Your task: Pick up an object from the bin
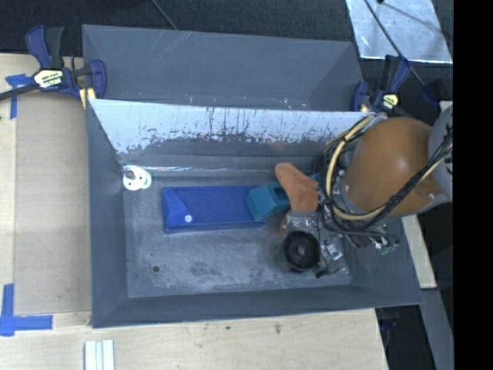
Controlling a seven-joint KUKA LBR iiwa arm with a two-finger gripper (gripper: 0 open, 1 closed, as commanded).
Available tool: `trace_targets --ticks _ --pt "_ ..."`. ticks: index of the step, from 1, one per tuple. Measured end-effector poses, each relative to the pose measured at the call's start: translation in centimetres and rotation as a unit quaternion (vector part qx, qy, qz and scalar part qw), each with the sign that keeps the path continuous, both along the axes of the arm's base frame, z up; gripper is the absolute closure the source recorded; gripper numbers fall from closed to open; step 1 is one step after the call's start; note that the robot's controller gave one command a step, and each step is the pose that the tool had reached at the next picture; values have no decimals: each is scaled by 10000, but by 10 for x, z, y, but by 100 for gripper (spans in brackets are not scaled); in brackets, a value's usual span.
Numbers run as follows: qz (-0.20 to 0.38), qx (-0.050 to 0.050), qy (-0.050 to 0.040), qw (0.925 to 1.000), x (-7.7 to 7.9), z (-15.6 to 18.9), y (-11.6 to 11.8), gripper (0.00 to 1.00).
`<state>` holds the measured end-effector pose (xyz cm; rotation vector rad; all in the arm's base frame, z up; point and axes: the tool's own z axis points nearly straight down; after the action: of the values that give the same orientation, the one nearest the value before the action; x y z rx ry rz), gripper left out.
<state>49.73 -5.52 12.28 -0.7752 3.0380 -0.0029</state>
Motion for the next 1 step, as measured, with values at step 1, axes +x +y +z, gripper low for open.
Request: trace_targets --ticks 1 --pt "-1 1 8 10000 0 5 0 100"
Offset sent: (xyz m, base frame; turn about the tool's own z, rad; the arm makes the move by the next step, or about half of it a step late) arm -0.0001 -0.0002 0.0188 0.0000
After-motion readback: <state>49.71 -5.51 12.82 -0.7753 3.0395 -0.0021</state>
